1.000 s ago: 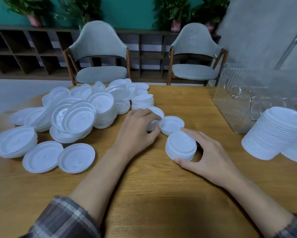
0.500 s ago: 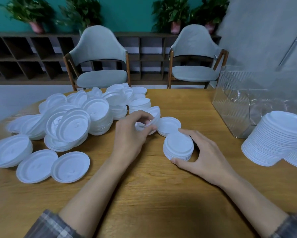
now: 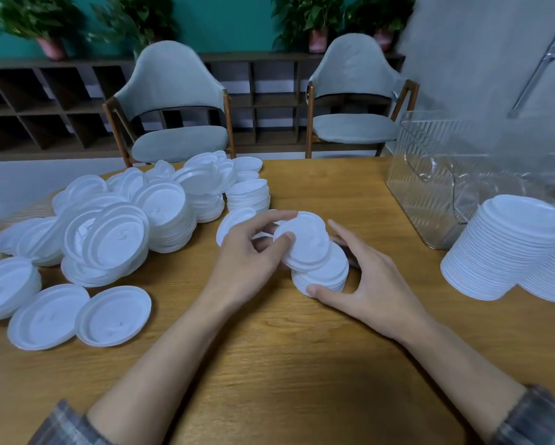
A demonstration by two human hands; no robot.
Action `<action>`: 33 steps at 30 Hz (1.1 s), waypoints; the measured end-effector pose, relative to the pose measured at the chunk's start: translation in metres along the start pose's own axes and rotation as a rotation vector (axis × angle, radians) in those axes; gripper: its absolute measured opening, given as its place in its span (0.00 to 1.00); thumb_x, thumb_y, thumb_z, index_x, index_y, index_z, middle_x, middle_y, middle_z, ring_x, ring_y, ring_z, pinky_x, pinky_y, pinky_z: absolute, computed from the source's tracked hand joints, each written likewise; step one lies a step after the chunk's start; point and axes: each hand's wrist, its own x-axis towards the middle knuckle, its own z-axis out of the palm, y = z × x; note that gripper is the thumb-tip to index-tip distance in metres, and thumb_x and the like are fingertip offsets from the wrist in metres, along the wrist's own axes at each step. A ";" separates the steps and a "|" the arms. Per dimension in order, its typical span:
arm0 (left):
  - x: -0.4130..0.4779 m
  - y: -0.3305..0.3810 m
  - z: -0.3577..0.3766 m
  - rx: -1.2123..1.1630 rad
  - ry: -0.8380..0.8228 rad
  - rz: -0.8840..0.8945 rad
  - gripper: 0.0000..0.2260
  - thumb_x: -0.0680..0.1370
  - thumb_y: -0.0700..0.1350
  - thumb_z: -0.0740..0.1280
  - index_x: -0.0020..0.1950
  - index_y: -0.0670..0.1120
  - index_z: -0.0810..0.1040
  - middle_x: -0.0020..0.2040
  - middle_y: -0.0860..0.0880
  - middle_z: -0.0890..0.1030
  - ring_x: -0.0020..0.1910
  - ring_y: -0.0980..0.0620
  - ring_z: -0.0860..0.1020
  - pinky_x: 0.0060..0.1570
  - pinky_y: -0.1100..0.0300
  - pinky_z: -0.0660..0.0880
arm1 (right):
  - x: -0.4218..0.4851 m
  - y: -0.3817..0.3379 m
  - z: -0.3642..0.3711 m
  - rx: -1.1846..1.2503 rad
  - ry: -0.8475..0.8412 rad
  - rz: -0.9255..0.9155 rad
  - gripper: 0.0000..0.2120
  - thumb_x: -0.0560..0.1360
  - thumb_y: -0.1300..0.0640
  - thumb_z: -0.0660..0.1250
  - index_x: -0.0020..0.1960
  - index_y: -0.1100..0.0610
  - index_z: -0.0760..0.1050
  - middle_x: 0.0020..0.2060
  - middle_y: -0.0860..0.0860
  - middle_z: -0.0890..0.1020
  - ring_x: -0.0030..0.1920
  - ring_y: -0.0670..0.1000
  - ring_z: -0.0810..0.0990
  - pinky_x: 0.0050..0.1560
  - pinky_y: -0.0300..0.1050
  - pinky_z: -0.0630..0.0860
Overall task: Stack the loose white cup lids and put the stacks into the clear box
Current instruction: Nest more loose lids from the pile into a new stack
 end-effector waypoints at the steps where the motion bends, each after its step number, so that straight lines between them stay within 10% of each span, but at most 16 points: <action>1: 0.000 -0.002 0.001 0.041 -0.017 -0.006 0.13 0.81 0.42 0.71 0.61 0.58 0.85 0.46 0.48 0.81 0.40 0.39 0.81 0.51 0.42 0.83 | 0.000 0.001 0.000 0.008 -0.001 0.011 0.49 0.67 0.39 0.81 0.80 0.34 0.58 0.63 0.25 0.72 0.68 0.33 0.71 0.67 0.33 0.67; 8: -0.003 -0.006 -0.001 0.345 -0.079 0.040 0.14 0.76 0.58 0.76 0.59 0.57 0.83 0.35 0.56 0.78 0.33 0.60 0.74 0.38 0.70 0.69 | -0.001 -0.002 0.000 0.027 0.008 0.006 0.47 0.67 0.38 0.81 0.79 0.37 0.62 0.67 0.33 0.75 0.69 0.37 0.74 0.71 0.44 0.72; 17: -0.007 -0.007 -0.004 0.456 -0.186 0.100 0.31 0.69 0.67 0.78 0.68 0.58 0.81 0.39 0.56 0.82 0.35 0.62 0.78 0.39 0.71 0.69 | -0.001 0.000 0.000 0.007 0.017 -0.036 0.43 0.68 0.40 0.81 0.78 0.42 0.67 0.67 0.35 0.76 0.67 0.38 0.75 0.67 0.40 0.74; 27: -0.008 -0.010 0.006 0.454 -0.121 0.186 0.26 0.69 0.62 0.80 0.65 0.57 0.83 0.36 0.56 0.78 0.36 0.60 0.75 0.38 0.70 0.67 | -0.001 -0.001 0.000 0.058 -0.020 -0.032 0.47 0.67 0.36 0.79 0.81 0.42 0.63 0.71 0.36 0.73 0.72 0.39 0.72 0.72 0.47 0.72; 33: -0.007 -0.015 0.010 0.479 -0.123 0.203 0.27 0.71 0.65 0.77 0.68 0.57 0.82 0.41 0.57 0.78 0.43 0.59 0.76 0.42 0.65 0.69 | -0.002 0.000 0.001 0.016 -0.024 -0.029 0.49 0.65 0.32 0.77 0.81 0.44 0.64 0.66 0.35 0.75 0.68 0.36 0.72 0.65 0.31 0.68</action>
